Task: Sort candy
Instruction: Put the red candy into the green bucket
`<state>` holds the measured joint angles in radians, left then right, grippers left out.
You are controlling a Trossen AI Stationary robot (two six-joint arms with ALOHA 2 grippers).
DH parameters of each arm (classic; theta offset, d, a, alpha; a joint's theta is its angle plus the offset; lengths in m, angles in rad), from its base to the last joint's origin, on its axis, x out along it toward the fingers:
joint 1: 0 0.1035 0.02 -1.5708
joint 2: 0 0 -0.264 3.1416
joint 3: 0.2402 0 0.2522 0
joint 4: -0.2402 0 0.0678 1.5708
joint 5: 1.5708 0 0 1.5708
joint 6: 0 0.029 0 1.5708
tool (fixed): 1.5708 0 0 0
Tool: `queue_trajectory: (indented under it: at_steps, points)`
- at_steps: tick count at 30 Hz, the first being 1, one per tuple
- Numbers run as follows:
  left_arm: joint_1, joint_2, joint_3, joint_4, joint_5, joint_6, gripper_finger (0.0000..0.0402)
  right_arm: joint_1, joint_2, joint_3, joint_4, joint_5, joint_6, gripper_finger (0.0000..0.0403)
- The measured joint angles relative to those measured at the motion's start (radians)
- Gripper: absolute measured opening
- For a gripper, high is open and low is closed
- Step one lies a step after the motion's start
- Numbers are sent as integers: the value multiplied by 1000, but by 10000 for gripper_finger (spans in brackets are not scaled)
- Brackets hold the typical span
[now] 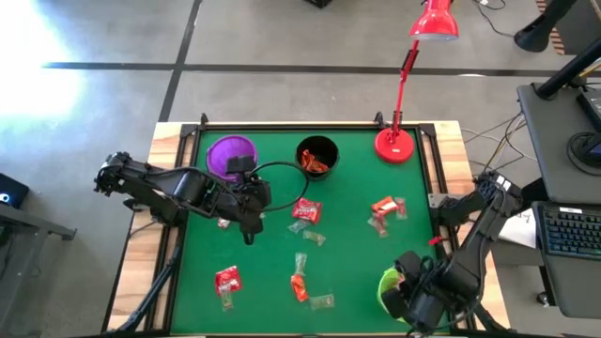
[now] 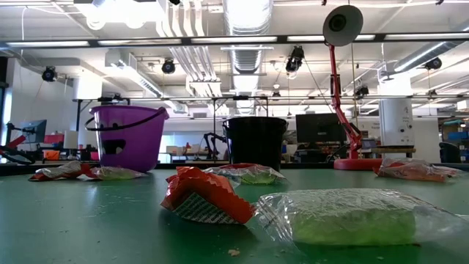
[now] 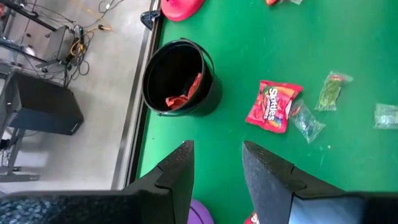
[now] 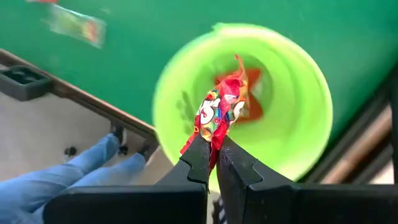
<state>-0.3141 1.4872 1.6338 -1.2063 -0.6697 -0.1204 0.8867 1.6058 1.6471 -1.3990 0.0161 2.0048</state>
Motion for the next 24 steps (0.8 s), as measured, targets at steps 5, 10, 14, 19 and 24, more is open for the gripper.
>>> queue_trajectory:
  at_steps: [5,10,14,19,24]
  points:
    - [0,0,0,-17,0,0,119,21,0,-74,15,-85,90,9]
    - [0,0,0,-32,0,6,119,21,0,-95,35,-95,90,20]
    - [0,0,0,-46,0,7,119,21,0,-94,54,-95,89,51]
    - [0,0,0,-77,0,7,119,21,0,-98,51,-95,90,91]
    - [0,0,0,-114,0,3,119,19,0,-99,47,-48,90,115]
